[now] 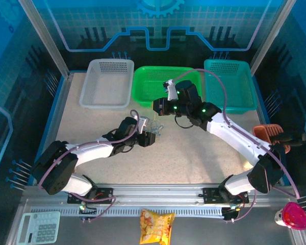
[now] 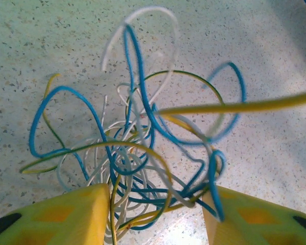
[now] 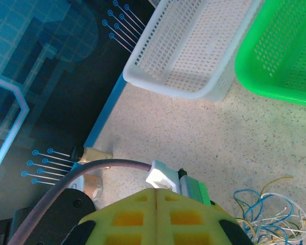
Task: Untangle the cables
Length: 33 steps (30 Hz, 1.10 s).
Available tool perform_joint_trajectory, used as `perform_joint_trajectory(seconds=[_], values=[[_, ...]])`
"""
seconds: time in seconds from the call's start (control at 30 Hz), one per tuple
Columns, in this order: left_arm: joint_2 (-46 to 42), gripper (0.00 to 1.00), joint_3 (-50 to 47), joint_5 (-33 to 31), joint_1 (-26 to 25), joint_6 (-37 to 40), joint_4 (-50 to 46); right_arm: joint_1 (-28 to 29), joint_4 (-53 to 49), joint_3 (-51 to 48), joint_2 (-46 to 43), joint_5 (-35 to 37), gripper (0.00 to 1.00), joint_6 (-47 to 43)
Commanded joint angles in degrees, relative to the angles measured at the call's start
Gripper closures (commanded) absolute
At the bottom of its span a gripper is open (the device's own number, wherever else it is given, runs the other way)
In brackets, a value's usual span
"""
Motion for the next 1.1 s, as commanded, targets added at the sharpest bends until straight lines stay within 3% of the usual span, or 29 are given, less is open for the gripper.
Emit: perform_joint_trajectory(seconds=[0.0,0.6,0.87,1.07], values=[[0.6,0.50,-0.7,1.5,-0.4,0.4,1.6,-0.5,3.1,0.8,-2.3,-1.4,1.00,1.4],[0.4,0.48,-2.9,0.9,-0.3,-0.2,2.9,-7.5,26.8,4.7,-6.7,-10.4,1.00,18.9],[-1.7,0.46,-3.0,0.6,-0.4,-0.7,2.3,-7.4,26.8,5.1,-7.7,-10.4,1.00,18.6],[-7.7,0.33,-3.4,-0.3,-0.4,-0.9,0.4,-7.3,25.1,3.0,-7.9,-9.6,1.00,17.8]])
